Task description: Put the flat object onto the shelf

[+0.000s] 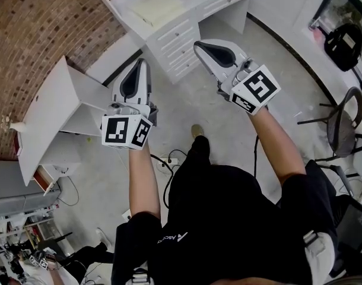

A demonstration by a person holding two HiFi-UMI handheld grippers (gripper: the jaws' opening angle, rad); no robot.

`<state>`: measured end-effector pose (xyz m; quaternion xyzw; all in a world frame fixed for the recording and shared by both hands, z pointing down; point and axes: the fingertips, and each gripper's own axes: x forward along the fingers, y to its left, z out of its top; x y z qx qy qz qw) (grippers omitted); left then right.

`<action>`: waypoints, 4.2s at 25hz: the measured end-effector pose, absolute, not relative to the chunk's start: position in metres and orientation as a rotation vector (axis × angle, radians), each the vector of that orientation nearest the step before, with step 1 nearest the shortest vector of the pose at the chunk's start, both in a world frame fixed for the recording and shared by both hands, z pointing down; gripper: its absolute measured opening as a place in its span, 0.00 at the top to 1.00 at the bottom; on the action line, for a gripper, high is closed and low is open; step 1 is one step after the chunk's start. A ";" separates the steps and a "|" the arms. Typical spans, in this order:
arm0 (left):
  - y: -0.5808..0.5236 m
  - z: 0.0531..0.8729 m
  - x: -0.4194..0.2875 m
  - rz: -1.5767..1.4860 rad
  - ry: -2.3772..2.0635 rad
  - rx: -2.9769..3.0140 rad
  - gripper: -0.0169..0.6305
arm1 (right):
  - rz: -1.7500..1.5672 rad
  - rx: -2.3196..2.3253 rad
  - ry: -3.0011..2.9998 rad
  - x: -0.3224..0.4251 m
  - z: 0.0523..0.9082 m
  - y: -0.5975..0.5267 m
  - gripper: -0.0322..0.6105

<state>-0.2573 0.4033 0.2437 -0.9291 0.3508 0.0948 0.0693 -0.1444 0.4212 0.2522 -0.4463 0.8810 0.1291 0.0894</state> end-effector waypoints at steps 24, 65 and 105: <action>0.074 0.332 -0.236 0.077 1.133 -2.885 0.50 | 0.299 -1.428 2.668 -0.105 0.299 0.117 0.95; -0.238 0.567 -0.184 -0.320 2.206 -3.010 0.30 | 0.016 -0.946 3.099 0.012 0.429 -0.200 0.95; -0.290 0.616 -0.179 -0.383 2.099 -3.403 0.48 | -0.089 -1.103 3.195 0.019 0.489 -0.249 0.95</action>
